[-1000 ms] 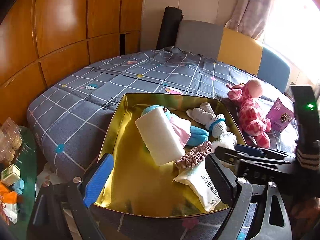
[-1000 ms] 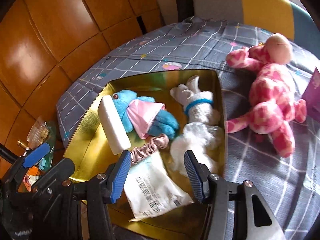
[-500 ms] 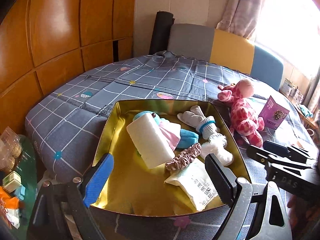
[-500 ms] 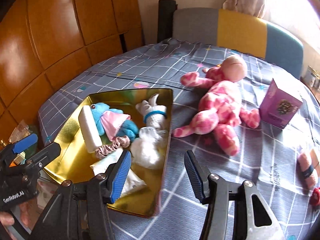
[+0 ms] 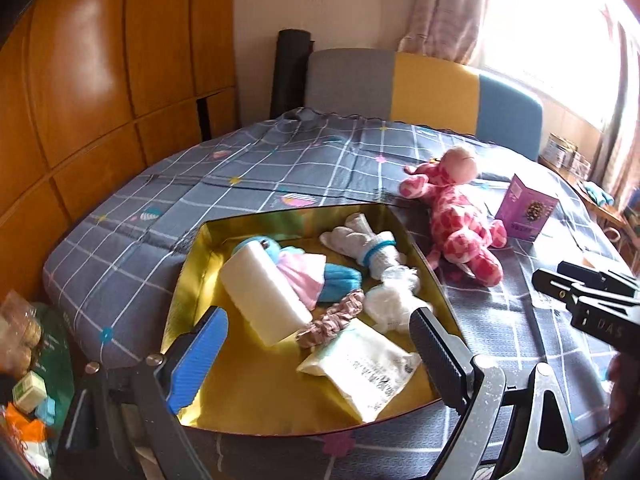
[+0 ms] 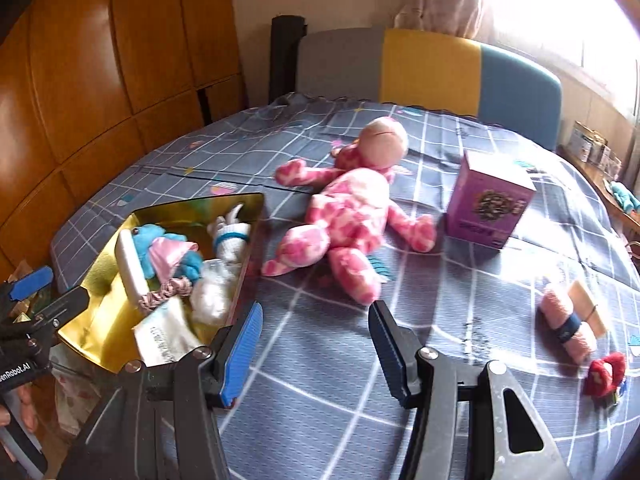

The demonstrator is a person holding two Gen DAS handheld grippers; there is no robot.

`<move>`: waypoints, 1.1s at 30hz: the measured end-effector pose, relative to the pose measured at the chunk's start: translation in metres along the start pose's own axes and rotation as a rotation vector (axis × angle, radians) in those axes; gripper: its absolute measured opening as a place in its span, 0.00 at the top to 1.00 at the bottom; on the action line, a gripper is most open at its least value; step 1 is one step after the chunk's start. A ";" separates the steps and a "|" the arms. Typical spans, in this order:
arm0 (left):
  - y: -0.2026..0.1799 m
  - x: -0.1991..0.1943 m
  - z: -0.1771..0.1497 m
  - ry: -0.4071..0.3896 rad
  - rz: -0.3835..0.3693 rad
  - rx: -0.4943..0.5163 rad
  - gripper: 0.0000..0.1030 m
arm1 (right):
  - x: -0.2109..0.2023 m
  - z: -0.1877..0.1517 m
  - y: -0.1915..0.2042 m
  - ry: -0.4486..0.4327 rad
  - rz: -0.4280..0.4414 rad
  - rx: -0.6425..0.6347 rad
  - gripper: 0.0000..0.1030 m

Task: Organize soft objects
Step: 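Move both tools back toward the pink towel and red sock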

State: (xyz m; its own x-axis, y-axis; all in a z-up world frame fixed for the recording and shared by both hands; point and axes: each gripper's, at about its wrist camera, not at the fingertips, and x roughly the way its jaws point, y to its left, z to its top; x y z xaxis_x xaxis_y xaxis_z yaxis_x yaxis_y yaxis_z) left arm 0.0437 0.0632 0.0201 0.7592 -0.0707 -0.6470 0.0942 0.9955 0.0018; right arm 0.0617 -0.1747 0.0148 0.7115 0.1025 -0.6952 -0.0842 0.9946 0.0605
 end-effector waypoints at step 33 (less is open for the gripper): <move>-0.240 0.052 0.026 0.144 -0.342 0.405 0.14 | -0.091 -0.103 -0.349 -0.047 -0.527 0.790 0.46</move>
State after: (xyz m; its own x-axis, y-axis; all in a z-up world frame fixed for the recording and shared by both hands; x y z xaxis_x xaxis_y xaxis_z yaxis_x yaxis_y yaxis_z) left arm 0.0774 -0.1812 0.0056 0.5488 -0.3483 -0.7600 0.5820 0.8117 0.0483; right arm -0.0457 -0.5327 -0.0169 0.5516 -0.3791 -0.7430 0.7398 0.6337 0.2260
